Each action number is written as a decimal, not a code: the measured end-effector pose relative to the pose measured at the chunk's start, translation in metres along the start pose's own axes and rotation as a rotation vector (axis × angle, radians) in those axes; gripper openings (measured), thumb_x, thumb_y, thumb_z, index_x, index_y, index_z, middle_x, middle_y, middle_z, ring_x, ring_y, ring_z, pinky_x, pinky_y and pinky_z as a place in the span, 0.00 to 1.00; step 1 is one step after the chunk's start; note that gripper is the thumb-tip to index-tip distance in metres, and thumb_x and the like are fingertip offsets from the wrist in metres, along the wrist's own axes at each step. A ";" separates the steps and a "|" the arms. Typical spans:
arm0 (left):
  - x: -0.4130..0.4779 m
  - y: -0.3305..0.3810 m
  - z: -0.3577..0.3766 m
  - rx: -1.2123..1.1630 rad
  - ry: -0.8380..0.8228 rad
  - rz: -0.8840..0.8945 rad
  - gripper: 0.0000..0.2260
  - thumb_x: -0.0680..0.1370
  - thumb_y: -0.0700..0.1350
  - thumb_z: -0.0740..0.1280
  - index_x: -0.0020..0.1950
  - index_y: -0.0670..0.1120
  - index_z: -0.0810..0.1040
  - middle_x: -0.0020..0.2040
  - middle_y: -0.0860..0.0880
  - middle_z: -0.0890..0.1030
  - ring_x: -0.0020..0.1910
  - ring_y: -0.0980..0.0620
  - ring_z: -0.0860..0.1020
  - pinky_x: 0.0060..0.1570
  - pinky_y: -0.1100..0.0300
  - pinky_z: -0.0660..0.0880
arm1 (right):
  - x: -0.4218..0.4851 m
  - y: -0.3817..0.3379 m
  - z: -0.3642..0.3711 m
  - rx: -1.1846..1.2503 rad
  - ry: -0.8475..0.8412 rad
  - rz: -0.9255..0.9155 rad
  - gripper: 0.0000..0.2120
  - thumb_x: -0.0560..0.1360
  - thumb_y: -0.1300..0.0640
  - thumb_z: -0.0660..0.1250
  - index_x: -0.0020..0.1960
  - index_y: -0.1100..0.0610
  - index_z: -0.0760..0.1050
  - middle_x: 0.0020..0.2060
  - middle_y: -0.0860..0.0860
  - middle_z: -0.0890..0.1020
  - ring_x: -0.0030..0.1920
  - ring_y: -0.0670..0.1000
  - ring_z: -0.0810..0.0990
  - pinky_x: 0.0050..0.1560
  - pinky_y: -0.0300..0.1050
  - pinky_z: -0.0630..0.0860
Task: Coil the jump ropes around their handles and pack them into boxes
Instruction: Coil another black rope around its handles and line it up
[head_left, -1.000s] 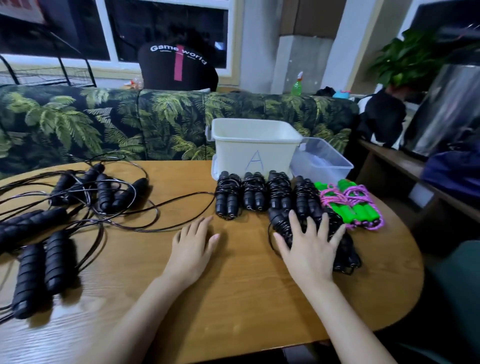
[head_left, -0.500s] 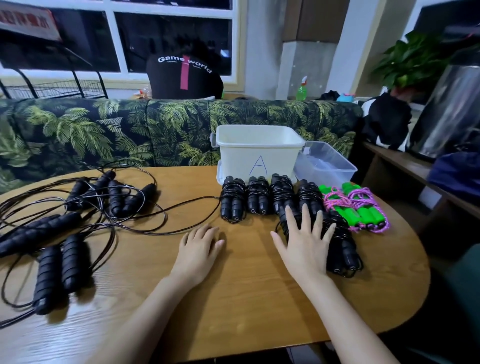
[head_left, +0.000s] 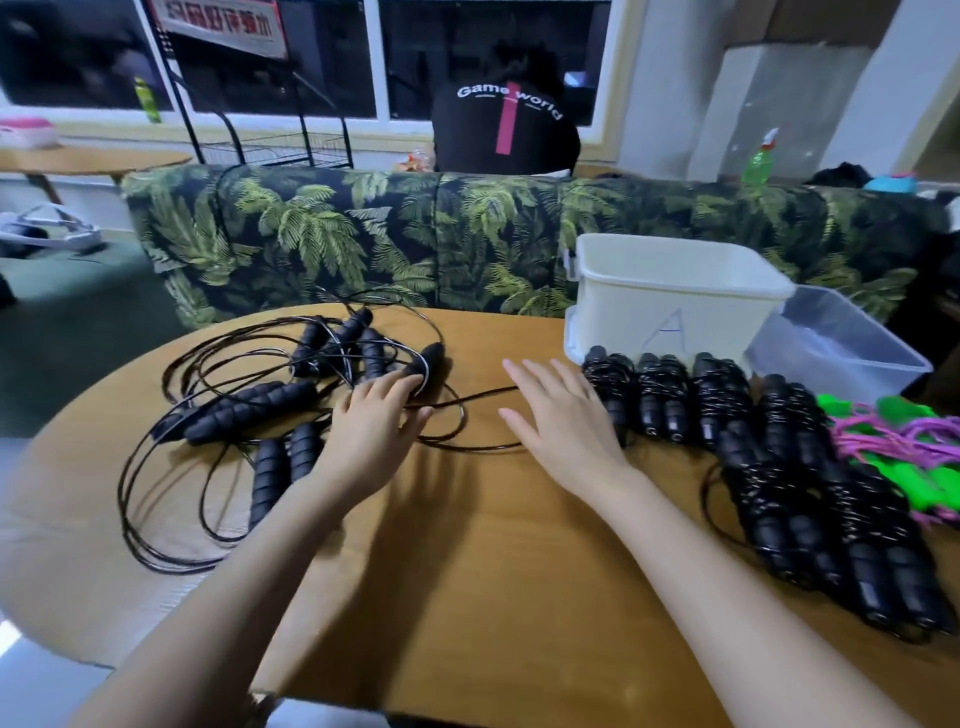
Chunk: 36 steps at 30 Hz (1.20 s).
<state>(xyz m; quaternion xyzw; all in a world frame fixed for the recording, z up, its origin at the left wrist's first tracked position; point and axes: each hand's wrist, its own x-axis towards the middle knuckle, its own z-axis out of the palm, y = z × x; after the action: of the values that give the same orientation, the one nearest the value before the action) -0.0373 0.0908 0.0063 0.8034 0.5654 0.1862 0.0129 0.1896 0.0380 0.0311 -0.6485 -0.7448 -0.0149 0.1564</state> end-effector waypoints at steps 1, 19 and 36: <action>0.008 -0.009 -0.003 0.012 0.001 -0.017 0.22 0.83 0.55 0.59 0.76 0.51 0.66 0.76 0.49 0.67 0.73 0.45 0.64 0.70 0.46 0.60 | 0.014 -0.006 0.006 0.003 -0.024 -0.020 0.27 0.84 0.42 0.53 0.80 0.48 0.54 0.78 0.50 0.61 0.79 0.56 0.54 0.77 0.55 0.54; 0.116 -0.079 0.004 -0.008 -0.041 0.174 0.36 0.75 0.69 0.38 0.55 0.52 0.82 0.51 0.52 0.81 0.57 0.48 0.75 0.63 0.51 0.61 | 0.108 -0.010 0.076 0.366 -0.308 -0.169 0.15 0.79 0.54 0.69 0.65 0.48 0.79 0.42 0.37 0.75 0.42 0.37 0.74 0.49 0.36 0.74; 0.068 -0.093 0.003 0.034 0.083 0.180 0.20 0.79 0.63 0.58 0.41 0.49 0.77 0.26 0.55 0.67 0.31 0.47 0.73 0.36 0.57 0.68 | 0.111 0.002 0.067 0.210 -0.110 -0.274 0.12 0.82 0.50 0.61 0.60 0.49 0.80 0.53 0.43 0.80 0.57 0.47 0.72 0.48 0.48 0.76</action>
<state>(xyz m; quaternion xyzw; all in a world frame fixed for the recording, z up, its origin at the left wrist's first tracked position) -0.1006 0.1869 0.0010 0.8427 0.4940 0.2102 -0.0411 0.1651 0.1604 -0.0049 -0.5208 -0.8312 0.0772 0.1789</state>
